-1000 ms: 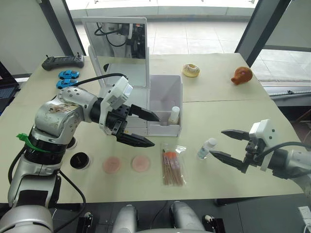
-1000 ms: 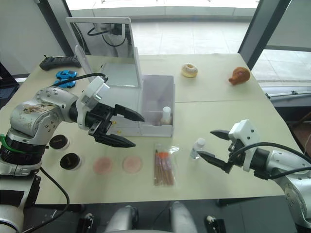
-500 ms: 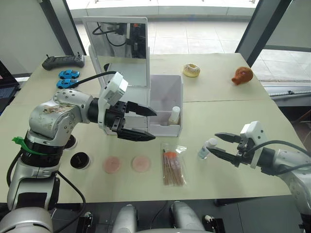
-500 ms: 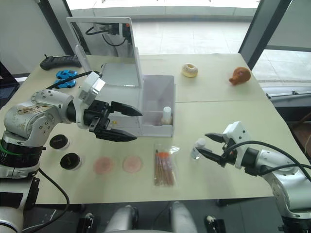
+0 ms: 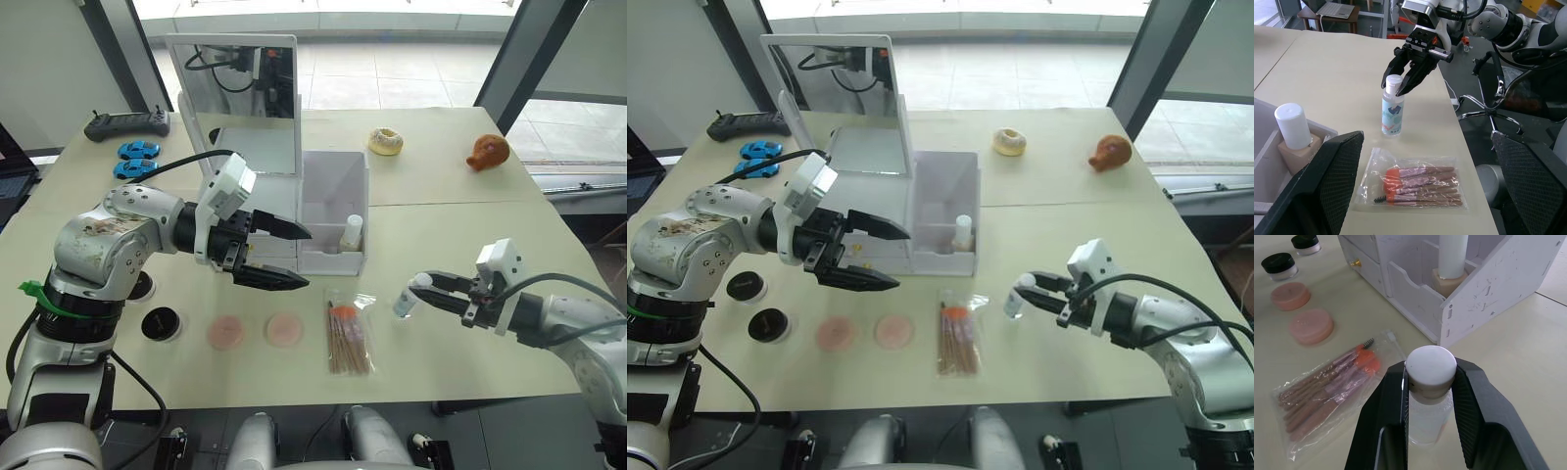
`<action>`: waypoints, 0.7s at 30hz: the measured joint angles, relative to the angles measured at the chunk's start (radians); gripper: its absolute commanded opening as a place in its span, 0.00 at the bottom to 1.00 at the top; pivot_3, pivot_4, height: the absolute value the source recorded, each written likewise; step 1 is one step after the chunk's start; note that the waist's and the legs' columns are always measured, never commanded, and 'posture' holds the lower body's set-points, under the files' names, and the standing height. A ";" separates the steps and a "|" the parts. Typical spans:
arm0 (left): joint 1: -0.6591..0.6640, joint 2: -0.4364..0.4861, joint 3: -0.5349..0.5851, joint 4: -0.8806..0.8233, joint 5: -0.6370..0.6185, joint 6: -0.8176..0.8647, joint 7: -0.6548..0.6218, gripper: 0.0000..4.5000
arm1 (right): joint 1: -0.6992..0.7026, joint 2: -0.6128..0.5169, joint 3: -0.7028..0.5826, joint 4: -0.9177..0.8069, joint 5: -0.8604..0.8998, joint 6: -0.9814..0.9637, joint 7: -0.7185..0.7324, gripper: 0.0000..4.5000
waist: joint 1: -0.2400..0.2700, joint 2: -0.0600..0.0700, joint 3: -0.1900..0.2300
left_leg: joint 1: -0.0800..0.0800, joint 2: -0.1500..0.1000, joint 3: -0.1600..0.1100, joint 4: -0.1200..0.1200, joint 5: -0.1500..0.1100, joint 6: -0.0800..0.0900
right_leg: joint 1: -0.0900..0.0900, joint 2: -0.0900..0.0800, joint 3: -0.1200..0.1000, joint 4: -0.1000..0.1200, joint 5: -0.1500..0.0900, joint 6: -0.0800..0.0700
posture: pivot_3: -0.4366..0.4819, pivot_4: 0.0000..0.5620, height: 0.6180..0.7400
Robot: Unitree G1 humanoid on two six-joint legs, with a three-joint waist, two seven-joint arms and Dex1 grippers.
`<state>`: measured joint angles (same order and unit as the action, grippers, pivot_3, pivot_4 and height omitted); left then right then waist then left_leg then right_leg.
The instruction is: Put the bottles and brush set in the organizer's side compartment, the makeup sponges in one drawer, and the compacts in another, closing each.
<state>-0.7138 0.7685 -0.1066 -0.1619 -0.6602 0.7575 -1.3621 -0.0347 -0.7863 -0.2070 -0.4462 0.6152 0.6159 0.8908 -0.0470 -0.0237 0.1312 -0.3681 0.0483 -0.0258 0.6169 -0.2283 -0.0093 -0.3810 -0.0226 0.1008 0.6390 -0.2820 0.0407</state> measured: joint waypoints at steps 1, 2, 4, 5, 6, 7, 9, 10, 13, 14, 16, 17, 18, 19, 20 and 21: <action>0.003 0.007 0.002 0.001 0.000 -0.002 0.001 1.00 | -0.011 -0.009 -0.001 -0.009 0.014 0.013 0.000 0.20 | -0.001 0.000 0.000 | 0.000 0.000 0.000 0.000 0.000 0.000 | 0.000 0.000 0.000 0.000 0.000 0.000 | 0.48 0.27 1.00; 0.009 0.017 0.010 0.002 0.002 -0.004 0.003 1.00 | -0.032 -0.020 -0.005 -0.021 0.033 0.032 0.000 0.20 | -0.001 0.000 0.000 | 0.000 0.000 0.000 0.000 0.000 0.000 | 0.000 0.000 0.000 0.000 0.000 0.000 | 0.48 0.27 1.00; 0.030 0.031 0.025 0.002 0.003 -0.009 0.009 1.00 | -0.095 -0.039 -0.011 -0.039 0.076 0.062 0.002 0.20 | -0.003 0.000 0.000 | 0.000 0.000 0.000 0.000 0.000 0.000 | -0.001 0.000 0.000 0.001 0.000 0.000 | 0.48 0.27 1.00; 0.047 0.033 0.035 0.000 0.001 -0.010 0.015 1.00 | -0.146 -0.048 -0.012 -0.048 0.107 0.081 0.002 0.20 | -0.004 0.001 0.000 | 0.000 0.000 0.000 0.000 0.000 0.000 | 0.000 0.000 0.000 0.001 0.000 0.000 | 0.48 0.27 1.00; 0.068 0.034 0.048 0.000 0.000 -0.012 0.021 1.00 | -0.211 -0.052 -0.011 -0.055 0.142 0.106 0.001 0.20 | -0.006 0.001 0.000 | 0.000 0.000 0.000 0.000 0.000 0.000 | -0.001 0.000 0.000 0.001 0.000 0.000 | 0.48 0.27 1.00; 0.080 0.034 0.051 -0.001 -0.001 -0.013 0.030 1.00 | -0.268 -0.056 -0.013 -0.064 0.170 0.116 0.000 0.20 | -0.004 0.001 0.000 | 0.000 0.000 -0.001 0.000 0.000 0.000 | -0.001 0.000 -0.001 0.001 0.000 0.000 | 0.48 0.27 1.00; 0.115 0.037 0.080 -0.007 -0.001 -0.018 0.053 1.00 | -0.390 -0.051 0.014 -0.060 0.206 0.151 -0.004 0.20 | -0.005 0.000 0.000 | -0.001 0.001 -0.001 0.000 0.000 0.000 | -0.002 0.000 -0.001 0.001 0.000 0.000 | 0.48 0.27 1.00; 0.139 0.040 0.103 -0.014 -0.001 -0.021 0.070 1.00 | -0.472 -0.042 0.047 -0.047 0.213 0.164 -0.006 0.20 | -0.006 0.000 0.000 | -0.001 0.001 -0.001 0.000 0.000 0.000 | -0.003 0.000 -0.001 0.001 0.000 -0.001 | 0.48 0.27 1.00; 0.197 0.052 0.151 -0.040 -0.003 -0.033 0.108 1.00 | -0.603 -0.019 0.143 0.008 0.171 0.165 -0.006 0.20 | -0.001 -0.001 0.000 | -0.001 0.001 -0.001 0.000 0.000 0.000 | -0.003 0.000 -0.001 0.000 0.000 -0.001 | 0.48 0.27 1.00; 0.224 0.059 0.174 -0.051 -0.004 -0.035 0.121 1.00 | -0.633 -0.006 0.181 0.039 0.149 0.164 -0.001 0.20 | 0.001 -0.001 0.000 | -0.001 0.001 -0.001 0.000 0.000 0.000 | -0.003 0.000 -0.001 0.000 0.001 -0.002 | 0.48 0.27 1.00; 0.288 0.076 0.230 -0.080 -0.010 -0.033 0.154 1.00 | -0.702 0.034 0.255 0.127 0.102 0.160 0.018 0.20 | -0.002 -0.001 0.000 | -0.001 0.001 0.001 0.000 0.000 0.000 | -0.004 -0.001 0.000 0.001 0.004 -0.007 | 0.48 0.27 1.00; 0.312 0.080 0.253 -0.096 -0.013 -0.030 0.171 1.00 | -0.728 0.047 0.280 0.164 0.080 0.155 0.028 0.20 | 0.000 -0.001 0.000 | -0.002 0.001 0.000 0.000 0.000 0.000 | -0.005 -0.001 0.000 0.001 0.004 -0.008 | 0.48 0.27 1.00; 0.346 0.088 0.286 -0.120 -0.019 -0.025 0.190 1.00 | -0.758 0.064 0.307 0.207 0.053 0.142 0.044 0.20 | 0.001 -0.001 0.001 | -0.002 0.001 0.000 0.000 0.000 0.000 | -0.005 -0.001 -0.001 0.001 0.005 -0.008 | 0.48 0.27 1.00; 0.361 0.089 0.304 -0.136 -0.029 -0.018 0.204 1.00 | -0.773 0.070 0.321 0.233 0.033 0.128 0.056 0.20 | 0.002 -0.001 0.001 | -0.002 0.001 0.000 0.000 0.000 0.000 | -0.005 -0.001 -0.001 0.001 0.005 -0.008 | 0.48 0.27 1.00; 0.392 0.092 0.335 -0.164 -0.040 -0.012 0.224 1.00 | -0.797 0.086 0.344 0.276 0.006 0.103 0.076 0.20 | 0.002 -0.001 0.001 | -0.002 0.001 0.000 0.000 0.000 0.000 | -0.005 -0.001 -0.001 0.001 0.005 -0.008 | 0.48 0.27 1.00; 0.426 0.093 0.363 -0.197 -0.050 -0.008 0.247 1.00 | -0.825 0.105 0.367 0.325 -0.025 0.074 0.097 0.20 | 0.000 -0.001 0.001 | -0.001 0.001 0.000 0.000 0.000 0.000 | -0.005 -0.001 -0.001 0.001 0.005 -0.008 | 0.48 0.27 1.00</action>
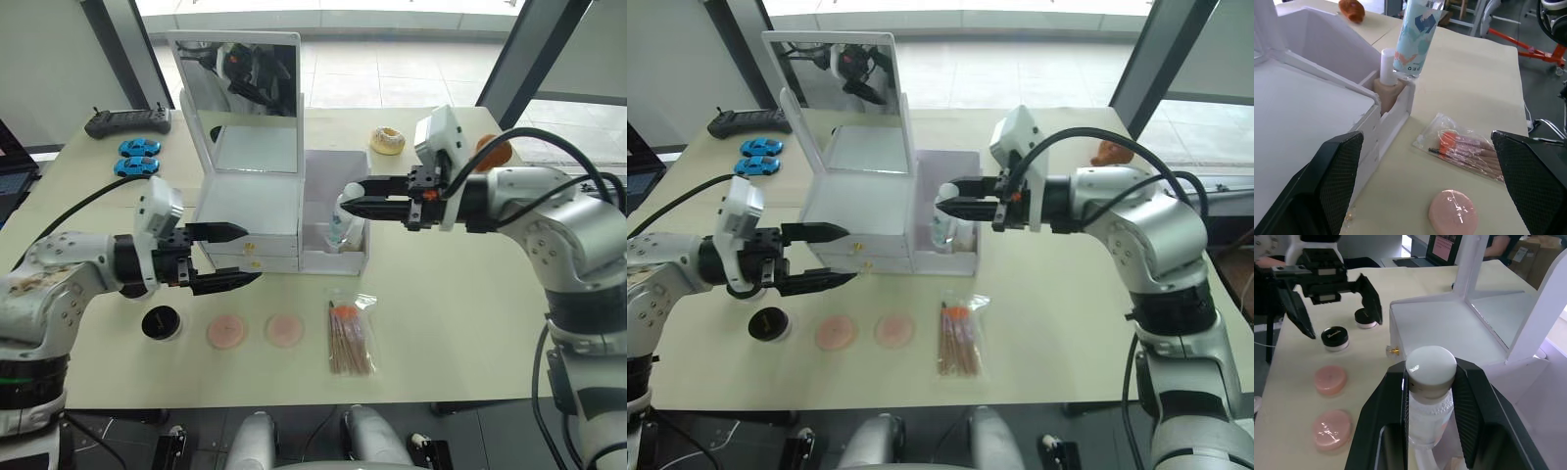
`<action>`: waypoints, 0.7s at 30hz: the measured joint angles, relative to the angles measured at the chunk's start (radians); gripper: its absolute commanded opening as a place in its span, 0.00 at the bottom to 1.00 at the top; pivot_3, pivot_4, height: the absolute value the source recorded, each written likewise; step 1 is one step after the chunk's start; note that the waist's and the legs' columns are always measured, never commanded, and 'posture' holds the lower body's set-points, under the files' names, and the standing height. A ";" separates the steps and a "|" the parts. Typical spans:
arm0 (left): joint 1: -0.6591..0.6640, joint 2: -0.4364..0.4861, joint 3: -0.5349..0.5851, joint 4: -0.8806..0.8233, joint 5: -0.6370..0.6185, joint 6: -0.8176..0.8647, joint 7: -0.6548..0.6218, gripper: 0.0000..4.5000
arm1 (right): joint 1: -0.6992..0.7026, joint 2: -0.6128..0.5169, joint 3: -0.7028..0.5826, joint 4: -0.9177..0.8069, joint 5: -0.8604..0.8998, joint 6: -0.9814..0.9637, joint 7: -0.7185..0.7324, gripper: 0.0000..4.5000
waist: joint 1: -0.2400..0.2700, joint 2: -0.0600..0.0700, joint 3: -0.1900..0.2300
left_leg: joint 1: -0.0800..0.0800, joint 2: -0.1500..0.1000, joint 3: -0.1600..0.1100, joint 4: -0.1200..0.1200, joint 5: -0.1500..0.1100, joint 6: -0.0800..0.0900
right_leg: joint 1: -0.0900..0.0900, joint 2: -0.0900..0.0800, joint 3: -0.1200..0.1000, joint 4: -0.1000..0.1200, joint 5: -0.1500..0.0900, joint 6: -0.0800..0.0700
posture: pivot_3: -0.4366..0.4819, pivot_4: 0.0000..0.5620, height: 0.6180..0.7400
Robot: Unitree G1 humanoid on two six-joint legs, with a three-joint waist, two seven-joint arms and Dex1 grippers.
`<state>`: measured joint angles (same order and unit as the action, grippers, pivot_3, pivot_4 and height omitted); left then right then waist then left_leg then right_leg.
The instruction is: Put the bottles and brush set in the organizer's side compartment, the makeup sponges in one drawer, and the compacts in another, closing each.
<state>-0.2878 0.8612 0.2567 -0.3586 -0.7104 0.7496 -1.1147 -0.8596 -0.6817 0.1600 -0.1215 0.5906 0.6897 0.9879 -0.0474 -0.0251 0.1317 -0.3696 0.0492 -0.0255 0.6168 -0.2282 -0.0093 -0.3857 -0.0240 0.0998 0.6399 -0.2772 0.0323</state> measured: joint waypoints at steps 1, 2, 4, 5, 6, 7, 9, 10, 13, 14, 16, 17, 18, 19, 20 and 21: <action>0.021 0.000 0.014 -0.027 -0.005 0.005 0.019 1.00 | -0.018 0.015 0.016 0.040 -0.025 -0.025 0.013 0.20 | 0.001 0.000 0.000 | 0.000 0.000 0.000 0.000 0.000 0.000 | 0.000 0.000 0.000 0.000 0.000 0.000 | 0.48 0.27 1.00; 0.050 -0.002 0.038 -0.057 -0.017 0.017 0.045 1.00 | -0.042 0.041 0.034 0.095 -0.056 -0.056 0.028 0.20 | 0.000 0.000 0.000 | 0.000 0.000 0.000 0.000 0.000 0.000 | 0.000 0.000 0.000 0.000 0.000 0.000 | 0.48 0.27 1.00; 0.075 -0.005 0.062 -0.100 -0.039 0.026 0.087 1.00 | -0.069 0.078 0.066 0.189 -0.115 -0.110 0.048 0.20 | 0.000 0.000 0.000 | 0.000 0.000 0.000 0.000 0.000 0.000 | 0.000 0.000 0.000 0.001 0.000 0.000 | 0.48 0.27 1.00; 0.085 -0.006 0.075 -0.117 -0.044 0.030 0.104 1.00 | -0.077 0.096 0.076 0.228 -0.140 -0.134 0.058 0.20 | 0.000 0.000 0.000 | 0.000 0.000 0.000 0.000 0.000 0.000 | 0.000 0.000 0.000 0.001 0.000 -0.001 | 0.48 0.27 1.00; 0.091 -0.008 0.085 -0.136 -0.053 0.036 0.128 1.00 | -0.087 0.119 0.088 0.274 -0.167 -0.163 0.067 0.20 | 0.000 0.000 0.000 | 0.000 0.000 0.000 0.000 0.000 0.000 | 0.000 0.000 0.000 0.001 0.001 -0.001 | 0.48 0.27 1.00; 0.093 -0.012 0.090 -0.154 -0.066 0.040 0.151 1.00 | -0.097 0.135 0.104 0.318 -0.193 -0.187 0.076 0.20 | 0.000 0.000 0.000 | 0.000 0.000 0.000 0.000 0.000 0.000 | 0.000 0.000 0.000 0.001 0.001 -0.001 | 0.48 0.27 1.00; 0.097 -0.024 0.097 -0.185 -0.090 0.050 0.188 1.00 | -0.110 0.162 0.111 0.373 -0.227 -0.221 0.088 0.20 | 0.001 0.000 0.000 | 0.000 0.000 0.000 0.000 0.000 0.000 | 0.000 0.000 0.000 0.001 0.001 -0.002 | 0.48 0.27 1.00; 0.100 -0.030 0.098 -0.204 -0.107 0.060 0.207 1.00 | -0.116 0.172 0.117 0.394 -0.244 -0.240 0.096 0.20 | 0.001 0.000 0.000 | 0.000 0.000 0.000 0.000 0.000 0.000 | 0.000 0.000 0.000 0.001 0.001 -0.002 | 0.48 0.27 1.00; 0.109 -0.039 0.099 -0.260 -0.139 0.063 0.259 1.00 | -0.117 0.191 0.150 0.436 -0.301 -0.287 0.127 0.20 | -0.001 0.000 0.000 | 0.000 0.000 0.000 0.000 0.000 0.000 | 0.000 0.000 0.000 0.001 0.001 -0.002 | 0.48 0.27 1.00; 0.115 -0.039 0.101 -0.275 -0.147 0.063 0.276 1.00 | -0.116 0.198 0.156 0.447 -0.316 -0.295 0.133 0.20 | -0.002 0.000 0.000 | 0.001 0.000 0.000 0.000 0.000 0.000 | 0.000 0.000 0.000 0.001 0.001 -0.002 | 0.48 0.27 1.00; 0.129 -0.039 0.101 -0.295 -0.159 0.065 0.305 1.00 | -0.115 0.203 0.169 0.464 -0.345 -0.317 0.143 0.20 | -0.003 0.000 0.000 | 0.001 0.000 0.000 0.000 0.000 0.000 | 0.000 0.000 0.000 0.001 0.001 -0.002 | 0.48 0.27 1.00; 0.132 -0.039 0.101 -0.300 -0.167 0.067 0.322 1.00 | -0.115 0.206 0.171 0.473 -0.359 -0.328 0.146 0.20 | -0.003 0.000 0.000 | 0.001 0.000 -0.001 0.000 0.000 0.000 | 0.000 0.000 0.000 0.001 0.001 -0.002 | 0.48 0.27 1.00; 0.132 -0.040 0.101 -0.302 -0.174 0.067 0.333 1.00 | -0.115 0.212 0.172 0.480 -0.367 -0.337 0.146 0.20 | -0.003 0.000 0.000 | 0.001 0.000 -0.001 0.000 0.000 0.000 | 0.000 0.000 -0.001 0.001 0.001 -0.002 | 0.48 0.27 1.00; 0.131 -0.040 0.101 -0.306 -0.181 0.067 0.345 1.00 | -0.115 0.225 0.171 0.490 -0.377 -0.352 0.144 0.20 | -0.004 0.000 0.000 | 0.001 0.000 -0.001 0.000 0.000 0.000 | 0.000 0.000 -0.001 0.001 0.001 -0.002 | 0.48 0.27 1.00; 0.130 -0.040 0.101 -0.308 -0.188 0.066 0.354 1.00 | -0.115 0.236 0.171 0.498 -0.383 -0.359 0.143 0.20 | -0.005 0.000 0.000 | 0.001 0.000 -0.001 -0.001 0.000 0.000 | 0.000 0.000 0.000 0.001 0.001 -0.002 | 0.48 0.27 1.00; 0.129 -0.039 0.101 -0.308 -0.194 0.066 0.359 1.00 | -0.115 0.244 0.171 0.505 -0.389 -0.363 0.143 0.36 | -0.004 0.000 0.000 | 0.001 0.000 -0.001 -0.001 0.000 0.000 | 0.000 0.000 -0.001 0.001 0.001 -0.002 | 0.48 0.27 1.00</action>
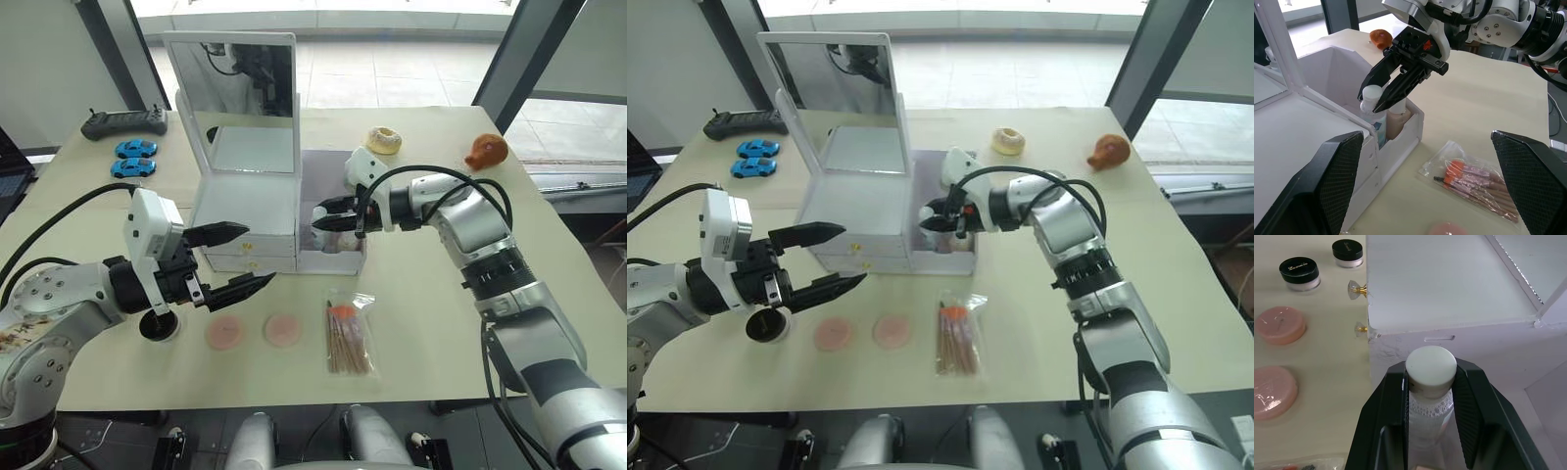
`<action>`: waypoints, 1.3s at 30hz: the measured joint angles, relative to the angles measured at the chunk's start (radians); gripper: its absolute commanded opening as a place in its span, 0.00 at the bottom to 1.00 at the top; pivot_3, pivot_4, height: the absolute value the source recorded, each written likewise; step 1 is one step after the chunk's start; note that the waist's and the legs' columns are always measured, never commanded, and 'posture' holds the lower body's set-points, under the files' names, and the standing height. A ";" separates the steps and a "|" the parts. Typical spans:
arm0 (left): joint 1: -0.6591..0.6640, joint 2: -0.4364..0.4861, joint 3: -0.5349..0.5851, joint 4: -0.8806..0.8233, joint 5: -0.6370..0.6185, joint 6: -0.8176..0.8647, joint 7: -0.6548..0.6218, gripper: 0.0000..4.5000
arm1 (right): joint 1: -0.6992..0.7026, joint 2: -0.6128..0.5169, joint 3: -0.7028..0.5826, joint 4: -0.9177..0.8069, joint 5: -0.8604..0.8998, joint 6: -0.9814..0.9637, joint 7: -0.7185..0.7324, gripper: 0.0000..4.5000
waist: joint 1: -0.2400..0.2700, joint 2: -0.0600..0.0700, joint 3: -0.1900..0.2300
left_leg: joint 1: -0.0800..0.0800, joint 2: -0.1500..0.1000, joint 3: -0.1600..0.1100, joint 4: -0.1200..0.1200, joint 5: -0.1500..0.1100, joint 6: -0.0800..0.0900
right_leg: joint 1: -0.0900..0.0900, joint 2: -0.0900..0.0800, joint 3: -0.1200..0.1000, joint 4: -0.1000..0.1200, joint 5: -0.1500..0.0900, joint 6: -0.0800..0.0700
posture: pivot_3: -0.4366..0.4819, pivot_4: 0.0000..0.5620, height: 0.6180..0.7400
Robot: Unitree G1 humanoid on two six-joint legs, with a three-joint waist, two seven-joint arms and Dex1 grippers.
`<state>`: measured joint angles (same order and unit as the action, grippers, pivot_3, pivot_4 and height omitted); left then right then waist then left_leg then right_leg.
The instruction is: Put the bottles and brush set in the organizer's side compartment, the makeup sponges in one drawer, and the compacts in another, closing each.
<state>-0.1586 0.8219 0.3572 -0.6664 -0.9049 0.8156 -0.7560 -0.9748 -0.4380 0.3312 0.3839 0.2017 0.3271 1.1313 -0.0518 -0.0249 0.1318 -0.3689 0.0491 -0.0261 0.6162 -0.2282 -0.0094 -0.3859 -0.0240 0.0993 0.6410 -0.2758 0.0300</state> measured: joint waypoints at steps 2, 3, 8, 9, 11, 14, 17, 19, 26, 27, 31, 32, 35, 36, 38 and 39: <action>0.000 0.009 -0.005 0.001 -0.001 -0.002 0.000 1.00 | 0.000 0.006 0.000 0.001 -0.010 -0.008 0.001 0.50 | 0.001 0.000 0.000 | 0.000 0.000 0.000 0.000 0.000 0.000 | 0.000 0.000 0.000 0.000 0.000 0.000 | 0.48 0.27 1.00; 0.000 0.017 -0.011 0.002 0.000 -0.003 -0.003 1.00 | 0.000 0.009 0.000 0.001 -0.014 -0.011 0.003 0.57 | 0.001 0.000 0.000 | 0.000 0.000 0.000 0.000 0.000 0.000 | 0.000 0.000 0.000 0.000 0.000 0.000 | 0.48 0.27 1.00; -0.029 0.035 -0.036 0.032 0.003 -0.011 -0.025 1.00 | 0.000 0.009 -0.001 -0.019 -0.024 -0.007 0.013 0.95 | 0.001 0.000 0.000 | 0.000 0.000 0.000 0.000 0.000 0.000 | 0.000 0.000 0.000 0.000 0.000 0.000 | 0.48 0.27 1.00; -0.038 0.040 -0.038 0.042 0.005 -0.015 -0.032 1.00 | 0.000 0.000 -0.003 -0.034 -0.023 0.001 0.017 1.00 | 0.001 0.000 0.000 | 0.000 0.000 0.000 0.000 0.000 0.000 | 0.000 0.000 0.000 0.000 0.000 0.000 | 0.48 0.27 1.00; -0.043 0.046 -0.041 0.064 0.014 -0.033 -0.048 1.00 | 0.000 -0.029 -0.026 -0.073 -0.016 0.022 0.026 1.00 | 0.003 0.000 0.000 | 0.000 0.000 0.000 0.000 0.000 0.000 | 0.000 0.000 0.000 -0.001 0.000 0.000 | 0.48 0.27 1.00; -0.042 0.052 -0.041 0.113 0.040 -0.060 -0.075 1.00 | 0.002 -0.085 -0.112 -0.151 0.044 0.074 0.044 1.00 | 0.005 0.000 0.000 | 0.000 0.000 0.000 0.000 0.000 0.000 | 0.000 0.000 0.000 -0.001 0.000 0.000 | 0.48 0.27 1.00; -0.029 0.059 -0.011 0.181 0.070 -0.106 -0.107 1.00 | 0.020 -0.141 -0.200 -0.200 0.100 0.093 0.051 1.00 | 0.003 0.000 0.000 | 0.000 0.000 0.000 -0.001 0.000 0.000 | 0.000 0.000 0.000 -0.001 0.000 0.000 | 0.48 0.27 1.00; -0.004 0.080 0.033 0.252 0.093 -0.138 -0.138 1.00 | 0.054 -0.180 -0.259 -0.202 0.123 0.092 0.048 1.00 | 0.003 0.000 0.000 | 0.000 0.000 0.000 -0.001 0.000 0.000 | 0.000 0.000 0.000 -0.001 -0.001 -0.001 | 0.48 0.27 1.00; 0.086 0.159 0.188 0.682 0.280 -0.400 -0.286 1.00 | 0.227 -0.339 -0.455 -0.075 0.121 -0.034 -0.005 1.00 | 0.003 0.000 0.000 | 0.001 0.000 0.003 -0.002 0.000 0.000 | -0.001 -0.001 0.000 -0.002 -0.003 -0.004 | 0.48 0.27 1.00; 0.087 0.174 0.199 0.778 0.321 -0.460 -0.298 1.00 | 0.243 -0.341 -0.486 -0.053 0.116 -0.052 -0.038 1.00 | 0.000 0.000 0.000 | 0.001 0.000 0.003 -0.003 0.000 0.000 | -0.001 0.000 0.000 -0.002 -0.003 -0.004 | 0.48 0.27 1.00; 0.053 0.222 0.235 1.124 0.405 -0.631 -0.338 1.00 | 0.299 -0.350 -0.556 -0.017 0.114 -0.096 -0.112 1.00 | -0.009 0.000 0.000 | 0.002 0.000 0.003 -0.005 0.000 0.000 | -0.001 0.000 0.000 -0.001 -0.003 -0.005 | 0.48 0.27 1.00; 0.042 0.230 0.241 1.192 0.415 -0.662 -0.348 1.00 | 0.323 -0.356 -0.563 -0.013 0.113 -0.109 -0.119 1.00 | -0.009 0.000 0.000 | 0.002 0.000 0.003 -0.005 0.000 0.000 | -0.001 -0.001 0.000 -0.001 -0.003 -0.005 | 0.48 0.27 1.00; 0.017 0.244 0.250 1.318 0.434 -0.718 -0.377 1.00 | 0.374 -0.363 -0.580 -0.010 0.115 -0.107 -0.137 1.00 | -0.007 0.000 0.000 | 0.001 0.000 0.003 -0.005 0.000 0.000 | -0.001 -0.001 0.000 -0.001 -0.003 -0.005 | 0.48 0.27 1.00; 0.000 0.247 0.250 1.355 0.437 -0.735 -0.391 1.00 | 0.381 -0.366 -0.581 -0.013 0.116 -0.105 -0.140 1.00 | -0.006 0.000 0.000 | 0.001 0.000 0.003 -0.005 0.000 0.000 | -0.001 -0.001 0.000 -0.001 -0.003 -0.005 | 0.48 0.27 1.00; -0.037 0.251 0.243 1.401 0.445 -0.762 -0.411 1.00 | 0.394 -0.375 -0.583 -0.030 0.119 -0.104 -0.142 1.00 | -0.004 0.000 0.000 | 0.001 0.000 0.003 -0.005 0.000 0.000 | -0.001 -0.001 -0.001 -0.001 -0.003 -0.004 | 0.48 0.27 1.00; -0.056 0.252 0.233 1.412 0.450 -0.769 -0.420 1.00 | 0.395 -0.379 -0.584 -0.039 0.120 -0.102 -0.143 1.00 | -0.003 0.000 0.000 | 0.001 0.000 0.003 -0.005 0.000 0.000 | -0.001 -0.001 -0.001 -0.001 -0.003 -0.004 | 0.48 0.27 1.00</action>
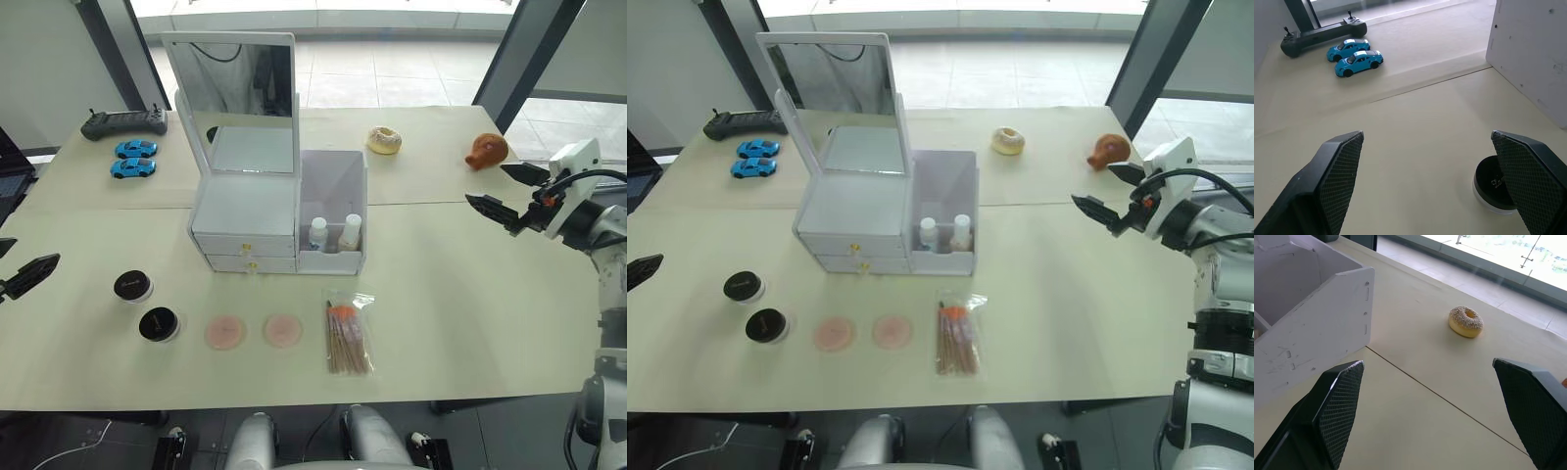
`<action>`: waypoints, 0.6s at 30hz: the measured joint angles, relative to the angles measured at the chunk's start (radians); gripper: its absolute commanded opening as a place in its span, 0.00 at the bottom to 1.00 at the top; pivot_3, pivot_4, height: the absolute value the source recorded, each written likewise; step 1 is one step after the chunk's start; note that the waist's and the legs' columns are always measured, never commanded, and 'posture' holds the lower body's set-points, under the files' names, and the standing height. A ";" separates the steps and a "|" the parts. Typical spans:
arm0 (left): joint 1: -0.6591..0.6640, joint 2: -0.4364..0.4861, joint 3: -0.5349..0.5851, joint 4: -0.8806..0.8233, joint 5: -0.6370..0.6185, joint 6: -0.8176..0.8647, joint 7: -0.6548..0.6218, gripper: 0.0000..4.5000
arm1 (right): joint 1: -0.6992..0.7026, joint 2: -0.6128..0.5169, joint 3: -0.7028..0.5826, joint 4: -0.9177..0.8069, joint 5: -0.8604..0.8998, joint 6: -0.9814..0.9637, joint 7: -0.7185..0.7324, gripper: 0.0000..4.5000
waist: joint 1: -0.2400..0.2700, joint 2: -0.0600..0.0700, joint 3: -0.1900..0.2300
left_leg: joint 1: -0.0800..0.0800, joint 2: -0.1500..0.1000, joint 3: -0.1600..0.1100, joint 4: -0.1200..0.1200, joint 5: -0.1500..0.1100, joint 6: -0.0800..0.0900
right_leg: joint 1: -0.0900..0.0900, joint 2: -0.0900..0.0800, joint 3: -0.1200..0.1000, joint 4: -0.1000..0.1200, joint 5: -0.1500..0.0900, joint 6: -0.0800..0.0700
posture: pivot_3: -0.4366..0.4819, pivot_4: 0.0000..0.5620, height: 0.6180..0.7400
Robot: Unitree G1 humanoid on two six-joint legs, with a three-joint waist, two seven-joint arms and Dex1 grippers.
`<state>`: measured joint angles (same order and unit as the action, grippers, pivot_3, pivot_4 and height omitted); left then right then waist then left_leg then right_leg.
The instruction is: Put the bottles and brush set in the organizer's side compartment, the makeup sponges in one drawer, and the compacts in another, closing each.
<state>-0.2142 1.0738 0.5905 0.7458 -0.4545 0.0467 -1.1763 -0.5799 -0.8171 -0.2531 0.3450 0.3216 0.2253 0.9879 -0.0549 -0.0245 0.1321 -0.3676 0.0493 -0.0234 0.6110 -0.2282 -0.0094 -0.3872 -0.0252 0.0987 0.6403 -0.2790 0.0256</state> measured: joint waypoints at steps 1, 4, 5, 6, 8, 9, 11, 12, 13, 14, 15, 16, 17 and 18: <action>-0.023 0.000 -0.013 0.004 0.002 0.002 -0.011 1.00 | 0.000 -0.001 -0.002 -0.011 0.005 0.002 -0.002 1.00 | 0.001 0.000 0.000 | 0.000 0.000 0.000 0.000 0.000 0.000 | 0.000 0.000 0.000 0.000 0.000 0.000 | 0.48 0.27 1.00; -0.117 -0.008 -0.024 -0.025 -0.045 0.116 -0.012 1.00 | 0.001 -0.007 0.000 -0.066 0.021 0.055 -0.006 1.00 | 0.004 -0.001 0.000 | -0.001 0.000 -0.001 0.001 0.000 0.000 | 0.000 0.001 0.000 0.001 0.000 0.000 | 0.48 0.27 1.00; -0.140 -0.014 -0.023 -0.070 -0.067 0.170 0.001 1.00 | 0.002 -0.015 0.001 -0.092 0.039 0.089 -0.004 1.00 | 0.004 -0.001 0.000 | -0.001 0.000 -0.001 0.001 0.000 0.000 | 0.000 0.001 0.000 0.001 0.000 0.001 | 0.48 0.27 1.00; -0.158 -0.018 -0.031 -0.132 -0.081 0.217 0.019 1.00 | 0.003 -0.020 0.001 -0.128 0.059 0.130 0.000 1.00 | 0.005 -0.001 0.000 | -0.001 0.000 -0.001 0.001 0.000 0.000 | 0.000 0.000 0.000 0.001 0.000 0.001 | 0.48 0.27 1.00; -0.202 -0.018 -0.091 -0.242 -0.080 0.299 0.053 1.00 | 0.002 -0.022 0.005 -0.216 0.105 0.209 0.008 1.00 | 0.005 -0.001 0.000 | -0.001 0.000 -0.001 0.001 0.000 0.000 | 0.000 0.001 0.000 0.001 0.000 0.001 | 0.48 0.27 1.00; -0.220 -0.016 -0.136 -0.294 -0.069 0.327 0.058 1.00 | 0.000 -0.024 0.010 -0.266 0.139 0.267 0.012 1.00 | 0.005 -0.001 0.000 | -0.001 0.000 -0.001 0.001 0.000 0.000 | 0.001 0.001 0.000 0.001 0.000 0.001 | 0.48 0.27 1.00; -0.243 -0.012 -0.250 -0.438 -0.045 0.374 0.047 1.00 | 0.000 -0.043 0.035 -0.387 0.205 0.390 0.013 1.00 | 0.006 0.000 0.000 | -0.001 0.000 -0.001 0.001 0.000 0.000 | 0.001 0.001 0.001 0.001 0.000 0.001 | 0.48 0.27 1.00; -0.256 -0.012 -0.304 -0.509 -0.044 0.406 0.038 1.00 | 0.000 -0.044 0.048 -0.452 0.228 0.431 0.010 1.00 | 0.005 0.000 0.000 | -0.001 0.000 -0.001 0.001 0.000 0.000 | 0.001 0.001 0.001 0.001 0.000 0.001 | 0.48 0.27 1.00; -0.268 -0.014 -0.340 -0.557 -0.046 0.433 0.030 1.00 | 0.007 -0.044 0.053 -0.503 0.241 0.449 0.002 1.00 | 0.004 0.000 0.000 | -0.001 0.000 -0.001 0.001 0.000 0.000 | 0.001 0.001 0.001 0.001 0.000 0.001 | 0.48 0.27 1.00; -0.283 -0.015 -0.374 -0.604 -0.053 0.464 0.022 1.00 | 0.025 -0.043 0.053 -0.559 0.250 0.463 -0.016 1.00 | 0.005 -0.001 0.000 | -0.001 0.000 -0.001 0.001 0.000 0.000 | 0.001 0.002 0.001 0.001 -0.001 0.002 | 0.48 0.27 1.00; -0.295 -0.014 -0.399 -0.647 -0.062 0.495 0.009 1.00 | 0.048 -0.041 0.053 -0.607 0.254 0.469 -0.035 1.00 | 0.005 -0.001 0.000 | -0.001 0.000 -0.002 0.001 0.000 0.000 | 0.001 0.002 0.001 0.001 -0.003 0.005 | 0.48 0.27 1.00; -0.303 -0.011 -0.422 -0.691 -0.083 0.539 -0.017 1.00 | 0.076 -0.041 0.052 -0.654 0.262 0.479 -0.044 1.00 | 0.005 -0.001 0.000 | -0.001 0.000 -0.001 0.001 0.000 0.000 | 0.000 0.002 0.001 0.001 -0.004 0.008 | 0.48 0.27 1.00; -0.303 0.004 -0.449 -0.743 -0.115 0.591 -0.059 1.00 | 0.115 -0.045 0.052 -0.702 0.275 0.489 -0.041 1.00 | 0.005 -0.001 0.000 | -0.001 0.000 -0.001 0.001 0.000 0.000 | 0.000 0.002 0.001 0.000 -0.004 0.008 | 0.48 0.27 1.00; -0.306 0.010 -0.470 -0.780 -0.143 0.630 -0.087 1.00 | 0.140 -0.046 0.055 -0.736 0.291 0.500 -0.036 1.00 | 0.004 -0.001 0.000 | -0.001 0.000 -0.001 0.001 0.000 0.000 | 0.001 0.002 0.001 0.001 -0.005 0.009 | 0.48 0.27 1.00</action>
<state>-0.5207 1.0838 0.1210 -0.0339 -0.5979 0.6767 -1.2631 -0.4395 -0.8629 -0.1983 -0.3910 0.6123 0.7256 0.9516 -0.0507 -0.0258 0.1320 -0.3689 0.0493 -0.0246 0.6118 -0.2282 -0.0094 -0.3866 -0.0236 0.0997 0.6409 -0.2836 0.0343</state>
